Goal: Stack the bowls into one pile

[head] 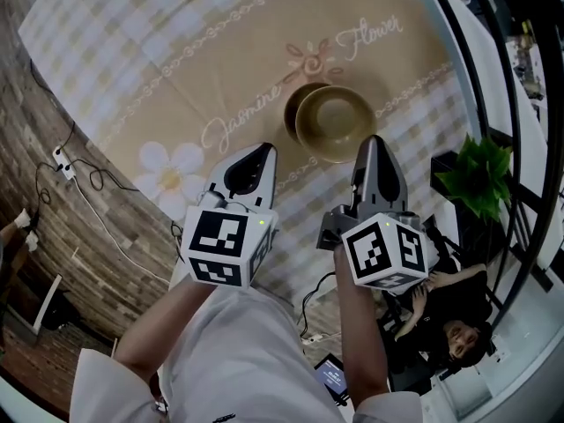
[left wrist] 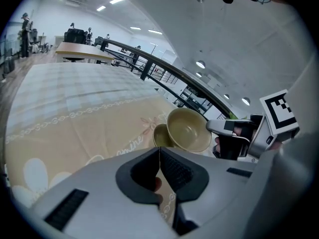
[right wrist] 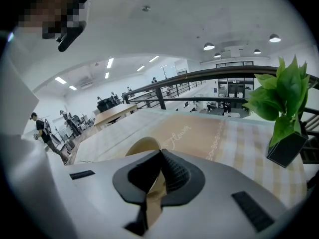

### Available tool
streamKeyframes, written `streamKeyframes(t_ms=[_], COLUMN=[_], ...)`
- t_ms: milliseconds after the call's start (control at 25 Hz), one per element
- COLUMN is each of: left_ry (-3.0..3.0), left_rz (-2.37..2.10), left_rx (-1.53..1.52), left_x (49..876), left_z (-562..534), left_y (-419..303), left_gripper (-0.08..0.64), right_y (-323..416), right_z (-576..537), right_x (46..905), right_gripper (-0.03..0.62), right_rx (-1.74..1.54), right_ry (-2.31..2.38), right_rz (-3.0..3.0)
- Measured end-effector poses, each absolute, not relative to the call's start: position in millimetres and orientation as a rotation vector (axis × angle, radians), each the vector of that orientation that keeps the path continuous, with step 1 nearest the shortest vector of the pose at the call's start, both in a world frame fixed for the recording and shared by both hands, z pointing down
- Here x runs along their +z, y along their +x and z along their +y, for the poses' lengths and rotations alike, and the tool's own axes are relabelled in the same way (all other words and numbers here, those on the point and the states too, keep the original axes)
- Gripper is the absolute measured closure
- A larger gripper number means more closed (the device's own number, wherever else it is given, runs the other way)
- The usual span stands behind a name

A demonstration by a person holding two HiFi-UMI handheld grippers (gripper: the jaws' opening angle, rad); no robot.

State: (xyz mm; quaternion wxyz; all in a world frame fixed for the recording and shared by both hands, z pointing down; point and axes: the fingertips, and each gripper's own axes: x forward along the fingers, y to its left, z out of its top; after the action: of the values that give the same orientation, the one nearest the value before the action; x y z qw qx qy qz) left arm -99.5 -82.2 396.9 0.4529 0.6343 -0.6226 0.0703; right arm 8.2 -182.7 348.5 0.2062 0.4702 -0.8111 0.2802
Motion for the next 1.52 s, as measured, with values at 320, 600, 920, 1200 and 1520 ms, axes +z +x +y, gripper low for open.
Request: streamKeyframes(t_ms=[320, 600, 920, 1200, 1520], left_ry=[1.561, 1.557, 1.568, 1.570, 1.672], left_rz=[-1.520, -1.517, -1.509, -1.572, -1.638], left_rx=[0.199, 0.190, 0.191, 0.181, 0.181], left_x=[420, 431, 435, 412, 346], left_z=[-81, -79, -73, -64, -37], left_y=[-94, -91, -91, -103, -80], left_gripper=[0.537, 0.537, 0.537, 0.537, 0.537], right_y=[2, 1, 3, 13, 51], right_z=[-178, -177, -171, -159, -127], right_x=[382, 400, 424, 405, 339], right_gripper=[0.555, 0.554, 0.552, 0.552, 0.552], right_rx=[0.835, 0.808, 0.732, 0.688, 0.672], right_ry=[1.287, 1.302, 1.266, 1.267, 1.287], right_rz=[-2.231, -2.221, -2.136, -2.162, -2.290])
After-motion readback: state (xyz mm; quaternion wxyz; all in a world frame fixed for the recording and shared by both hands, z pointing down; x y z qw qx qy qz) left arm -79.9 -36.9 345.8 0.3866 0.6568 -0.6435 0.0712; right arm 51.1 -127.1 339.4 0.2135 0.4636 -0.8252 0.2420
